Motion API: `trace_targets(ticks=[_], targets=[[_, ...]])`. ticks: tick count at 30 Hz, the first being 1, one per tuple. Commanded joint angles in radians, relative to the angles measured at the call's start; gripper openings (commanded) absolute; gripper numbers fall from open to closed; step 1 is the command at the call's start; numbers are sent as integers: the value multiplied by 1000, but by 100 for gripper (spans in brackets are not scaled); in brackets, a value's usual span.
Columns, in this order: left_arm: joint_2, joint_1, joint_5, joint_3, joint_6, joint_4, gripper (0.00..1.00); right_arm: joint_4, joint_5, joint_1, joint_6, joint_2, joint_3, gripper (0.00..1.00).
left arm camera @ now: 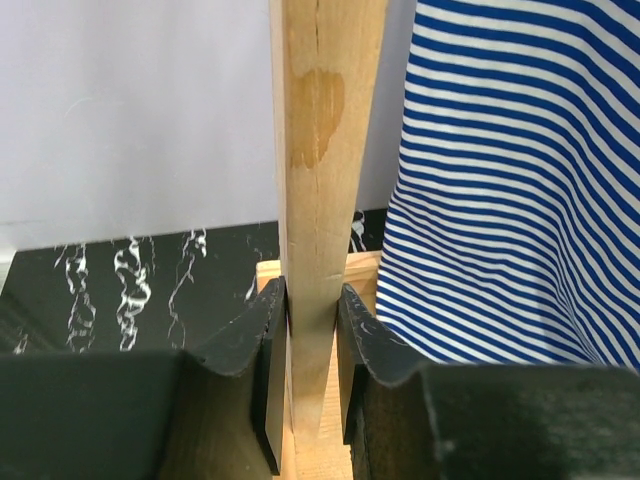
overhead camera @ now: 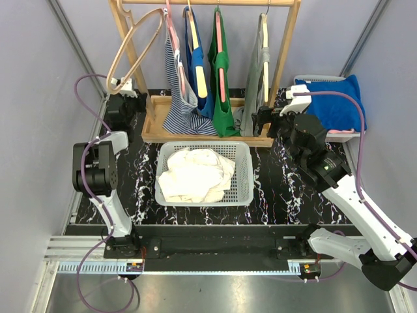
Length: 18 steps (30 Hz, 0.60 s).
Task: Remove the tank top from the hanger
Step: Move the clothesline to the center of the board.
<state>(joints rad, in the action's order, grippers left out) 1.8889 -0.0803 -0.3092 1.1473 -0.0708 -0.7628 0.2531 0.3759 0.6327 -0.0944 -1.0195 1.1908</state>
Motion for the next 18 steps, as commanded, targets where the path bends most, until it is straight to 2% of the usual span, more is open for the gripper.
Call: trace_targets(ticks=[1, 8, 18], targets=[[-128, -15, -48, -78, -7, 2, 0, -35, 11, 1, -5, 18, 26, 100], [-244, -36, -113, -167, 2, 83, 0, -49, 4, -1, -1, 33, 6, 100], [-290, -64, -177, -205, 31, 180, 0, -80, 52, -1, 25, 44, -14, 100]])
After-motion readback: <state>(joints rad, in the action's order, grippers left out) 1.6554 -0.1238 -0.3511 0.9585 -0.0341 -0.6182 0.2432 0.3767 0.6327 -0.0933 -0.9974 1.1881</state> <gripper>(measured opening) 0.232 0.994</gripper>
